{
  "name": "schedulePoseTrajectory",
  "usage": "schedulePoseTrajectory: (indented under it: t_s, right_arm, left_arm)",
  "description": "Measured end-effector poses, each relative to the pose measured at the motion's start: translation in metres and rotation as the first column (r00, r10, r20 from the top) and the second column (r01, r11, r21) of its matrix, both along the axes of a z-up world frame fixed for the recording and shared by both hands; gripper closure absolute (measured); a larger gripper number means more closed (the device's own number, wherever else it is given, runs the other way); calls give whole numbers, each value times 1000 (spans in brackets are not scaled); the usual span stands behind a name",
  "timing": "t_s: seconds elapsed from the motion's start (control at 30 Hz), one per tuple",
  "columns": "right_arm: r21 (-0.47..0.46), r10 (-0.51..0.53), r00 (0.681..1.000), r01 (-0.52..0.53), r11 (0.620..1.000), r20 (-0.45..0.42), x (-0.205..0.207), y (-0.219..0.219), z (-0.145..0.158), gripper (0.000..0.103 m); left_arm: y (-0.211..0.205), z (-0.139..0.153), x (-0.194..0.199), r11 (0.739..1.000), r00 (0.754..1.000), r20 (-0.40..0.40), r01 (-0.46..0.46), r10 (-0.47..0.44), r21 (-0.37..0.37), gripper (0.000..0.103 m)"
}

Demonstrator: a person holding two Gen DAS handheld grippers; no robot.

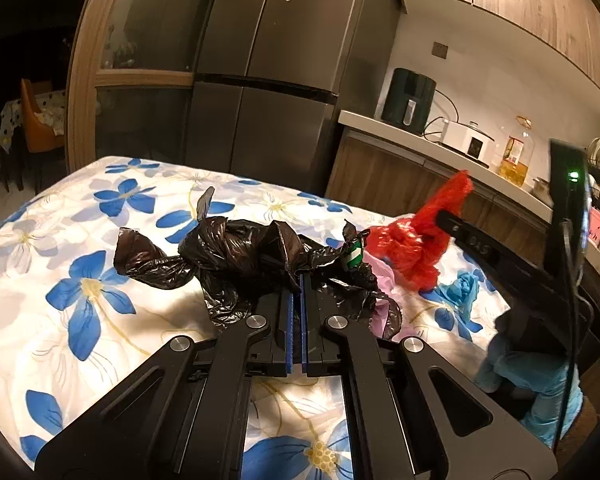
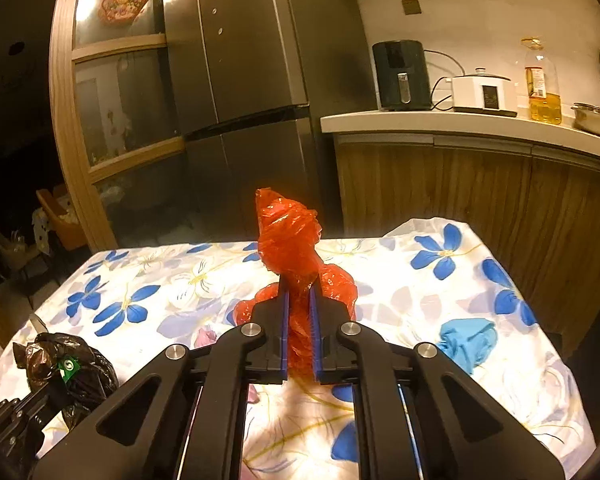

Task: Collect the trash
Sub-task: 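Carry the black bag and red bag over the black bin and release both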

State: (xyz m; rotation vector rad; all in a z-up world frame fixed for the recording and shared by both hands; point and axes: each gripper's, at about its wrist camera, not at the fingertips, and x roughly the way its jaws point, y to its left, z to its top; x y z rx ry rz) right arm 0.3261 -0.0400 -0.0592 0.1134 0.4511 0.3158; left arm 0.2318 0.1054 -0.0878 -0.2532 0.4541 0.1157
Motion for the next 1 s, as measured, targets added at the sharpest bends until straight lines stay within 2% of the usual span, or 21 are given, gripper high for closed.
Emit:
schedulePoseTrajectory:
  t_s: [0.37, 0.67, 1.0]
  right_arm:
    - [91, -9, 997, 2, 996, 77, -62, -41, 40, 94]
    - [91, -23, 996, 15, 996, 85, -118, -67, 46, 94]
    - [84, -83, 990, 73, 994, 111, -155, -103, 53, 94]
  left_arm:
    - [-9, 20, -23, 1000, 999, 38, -5, 4, 19, 102]
    - [-25, 36, -44, 999, 998, 65, 15, -17, 30, 102]
    - [-57, 42, -52, 996, 995, 72, 71, -74, 49, 102]
